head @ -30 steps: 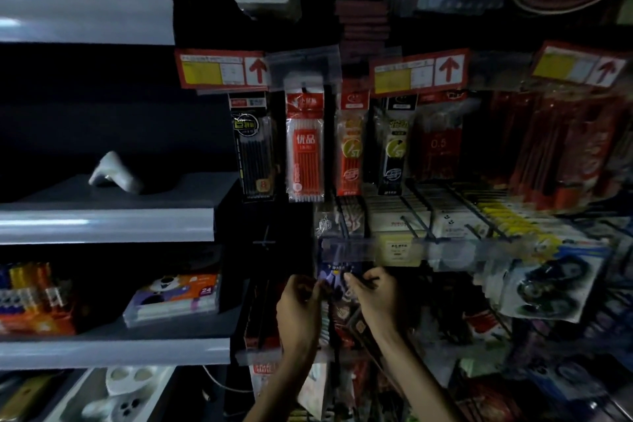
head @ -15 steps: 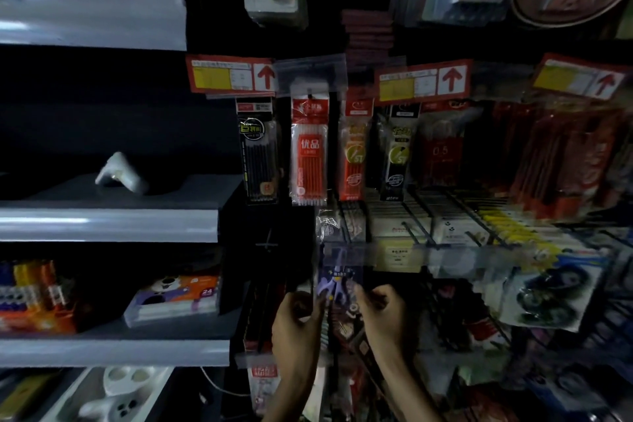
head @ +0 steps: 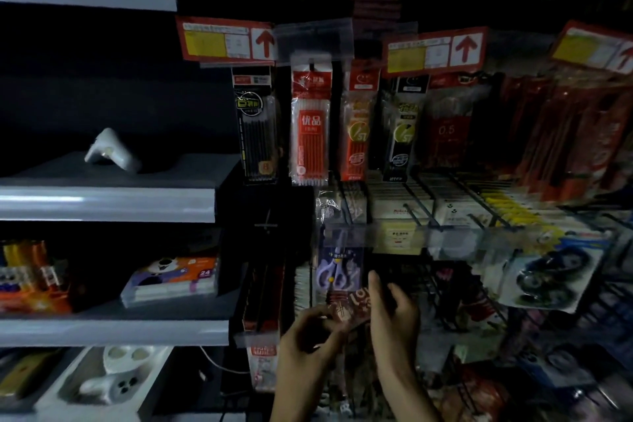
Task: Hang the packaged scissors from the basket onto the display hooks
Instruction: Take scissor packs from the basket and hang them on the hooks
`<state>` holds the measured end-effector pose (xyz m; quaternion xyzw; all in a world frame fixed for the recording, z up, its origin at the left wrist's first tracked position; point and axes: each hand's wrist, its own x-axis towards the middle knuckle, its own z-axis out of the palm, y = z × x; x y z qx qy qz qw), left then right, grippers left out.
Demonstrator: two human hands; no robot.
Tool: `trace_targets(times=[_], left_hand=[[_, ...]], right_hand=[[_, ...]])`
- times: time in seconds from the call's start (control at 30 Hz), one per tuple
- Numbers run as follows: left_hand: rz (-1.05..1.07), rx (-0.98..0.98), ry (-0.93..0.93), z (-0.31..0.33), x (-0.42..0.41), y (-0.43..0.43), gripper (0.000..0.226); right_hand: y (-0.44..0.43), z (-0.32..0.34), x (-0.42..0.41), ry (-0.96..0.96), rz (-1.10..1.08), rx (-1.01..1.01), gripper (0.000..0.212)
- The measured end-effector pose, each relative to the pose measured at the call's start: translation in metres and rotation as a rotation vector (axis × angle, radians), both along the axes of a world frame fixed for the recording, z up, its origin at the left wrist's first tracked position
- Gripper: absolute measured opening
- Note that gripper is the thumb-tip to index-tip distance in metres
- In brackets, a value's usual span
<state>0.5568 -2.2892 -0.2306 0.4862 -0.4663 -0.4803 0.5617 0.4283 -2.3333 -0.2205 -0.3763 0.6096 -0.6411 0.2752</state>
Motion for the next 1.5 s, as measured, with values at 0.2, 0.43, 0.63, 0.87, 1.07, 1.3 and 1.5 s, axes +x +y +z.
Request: trace_targets(times=[0.2, 0.43, 0.63, 0.87, 1.07, 1.3, 1.5], left_hand=[[0.035, -0.044, 0.033, 0.008, 0.008, -0.004, 0.009], [0.035, -0.125, 0.040, 0.022, 0.017, -0.011, 0.009], [0.004, -0.166, -0.059, 0.033, 0.014, -0.020, 0.008], [0.081, -0.275, -0.123, 0.057, 0.014, -0.045, 0.020], [-0.011, -0.271, 0.008, 0.081, 0.012, -0.046, 0.014], [-0.080, -0.279, 0.107, 0.103, 0.018, -0.026, 0.022], [-0.135, -0.272, 0.070, 0.118, 0.028, -0.025, 0.028]], right_hand=[[0.008, 0.008, -0.002, -0.091, 0.155, 0.005, 0.040], [0.032, 0.011, -0.016, -0.136, 0.406, 0.024, 0.024], [0.037, 0.011, -0.026, -0.008, 0.392, 0.003, 0.005], [0.024, 0.017, -0.037, 0.028, 0.302, -0.079, 0.001], [0.019, 0.015, -0.038, -0.029, 0.271, -0.099, 0.002], [0.017, 0.025, -0.036, -0.082, 0.265, -0.127, 0.011], [0.003, 0.031, -0.028, -0.094, 0.255, -0.134, 0.016]])
